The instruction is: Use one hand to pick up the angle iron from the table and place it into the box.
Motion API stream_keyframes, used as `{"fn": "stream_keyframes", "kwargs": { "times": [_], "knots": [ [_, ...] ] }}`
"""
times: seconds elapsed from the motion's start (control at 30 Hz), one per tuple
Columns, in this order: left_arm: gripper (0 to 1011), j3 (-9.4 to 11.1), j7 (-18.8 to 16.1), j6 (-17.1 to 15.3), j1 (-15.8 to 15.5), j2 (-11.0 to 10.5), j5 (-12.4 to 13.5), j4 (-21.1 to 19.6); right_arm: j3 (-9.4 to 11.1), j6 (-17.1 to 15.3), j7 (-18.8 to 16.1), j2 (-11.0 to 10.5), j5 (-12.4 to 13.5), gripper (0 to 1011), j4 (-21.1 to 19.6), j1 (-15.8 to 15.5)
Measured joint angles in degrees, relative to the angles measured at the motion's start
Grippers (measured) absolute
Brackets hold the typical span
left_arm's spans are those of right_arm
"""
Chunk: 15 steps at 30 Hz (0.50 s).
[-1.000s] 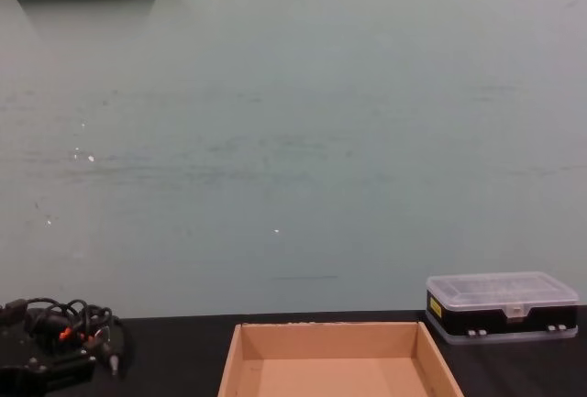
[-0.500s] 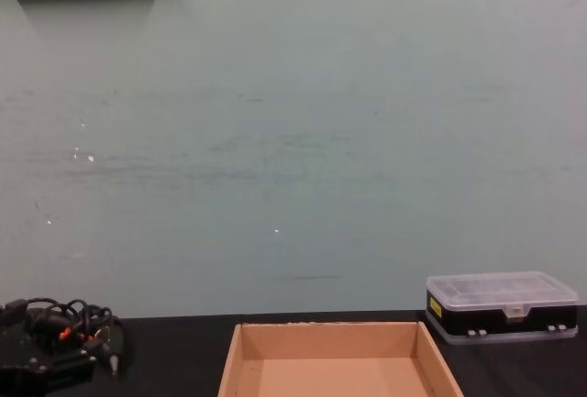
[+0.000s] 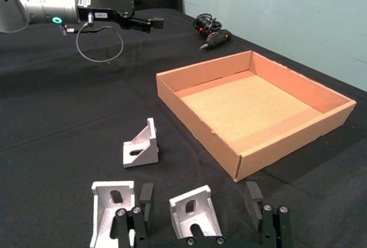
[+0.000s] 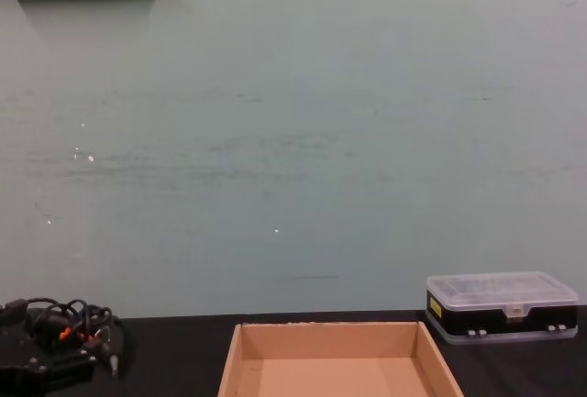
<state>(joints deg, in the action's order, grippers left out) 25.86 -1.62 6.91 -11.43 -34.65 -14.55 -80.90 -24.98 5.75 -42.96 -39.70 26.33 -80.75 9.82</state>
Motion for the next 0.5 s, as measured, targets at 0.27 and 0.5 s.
{"fn": "stream_keyframes", "kwargs": {
  "times": [0.27, 0.5],
  "knots": [
    [1000, 0.0, 0.0, 0.0, 0.0, 0.0, 0.0, 0.0, -1.2, -0.4, -0.3, 0.5, -0.7, 1004, 1.1, 1.3],
    [1000, 0.0, 0.0, 0.0, 0.0, 0.0, 0.0, 0.0, -2.2, -0.8, -0.8, 0.9, -1.3, 1004, 2.1, 2.6]
  ]
}}
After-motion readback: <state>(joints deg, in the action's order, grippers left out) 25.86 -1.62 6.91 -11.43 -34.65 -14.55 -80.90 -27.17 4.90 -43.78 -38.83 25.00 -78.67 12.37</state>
